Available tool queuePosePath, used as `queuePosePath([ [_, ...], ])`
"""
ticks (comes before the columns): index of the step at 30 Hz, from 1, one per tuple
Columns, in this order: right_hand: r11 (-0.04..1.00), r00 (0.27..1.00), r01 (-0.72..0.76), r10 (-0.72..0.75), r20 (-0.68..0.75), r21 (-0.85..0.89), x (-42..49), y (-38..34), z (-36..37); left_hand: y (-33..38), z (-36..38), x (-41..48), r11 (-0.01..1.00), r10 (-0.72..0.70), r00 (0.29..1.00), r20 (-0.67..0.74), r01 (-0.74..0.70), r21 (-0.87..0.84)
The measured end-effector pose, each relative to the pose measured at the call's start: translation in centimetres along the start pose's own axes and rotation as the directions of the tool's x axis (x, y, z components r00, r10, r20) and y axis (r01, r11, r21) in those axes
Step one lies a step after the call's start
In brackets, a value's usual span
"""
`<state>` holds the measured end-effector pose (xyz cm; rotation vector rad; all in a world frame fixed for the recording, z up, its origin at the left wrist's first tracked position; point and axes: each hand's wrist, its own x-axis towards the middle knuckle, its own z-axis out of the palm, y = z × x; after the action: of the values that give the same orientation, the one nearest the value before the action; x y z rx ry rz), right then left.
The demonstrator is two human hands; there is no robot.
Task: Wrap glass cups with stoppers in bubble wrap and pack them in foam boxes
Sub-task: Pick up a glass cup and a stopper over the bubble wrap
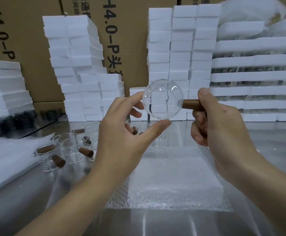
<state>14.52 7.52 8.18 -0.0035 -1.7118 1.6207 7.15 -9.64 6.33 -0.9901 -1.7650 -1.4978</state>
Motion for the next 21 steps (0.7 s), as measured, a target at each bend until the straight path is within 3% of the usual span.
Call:
queuePosePath([
  [7,0.989,0.991,0.131,-0.130,0.016,-0.067,-0.2,0.3,0.0,0.0,-0.2,0.0,0.997,-0.028,0.998,0.058,0.031,-0.064],
  [12,0.968,0.978,0.207,-0.208,0.012,-0.140,-0.1,0.9,0.0,-0.3,-0.5,0.5,0.994,0.056,0.994,0.091,-0.065,0.089],
  [21,0.901,0.938,0.344,-0.343,0.052,-0.265,-0.6,0.9,0.0,-1.1,-0.9,1.1,0.989,0.044,0.984,0.173,-0.068,0.133],
])
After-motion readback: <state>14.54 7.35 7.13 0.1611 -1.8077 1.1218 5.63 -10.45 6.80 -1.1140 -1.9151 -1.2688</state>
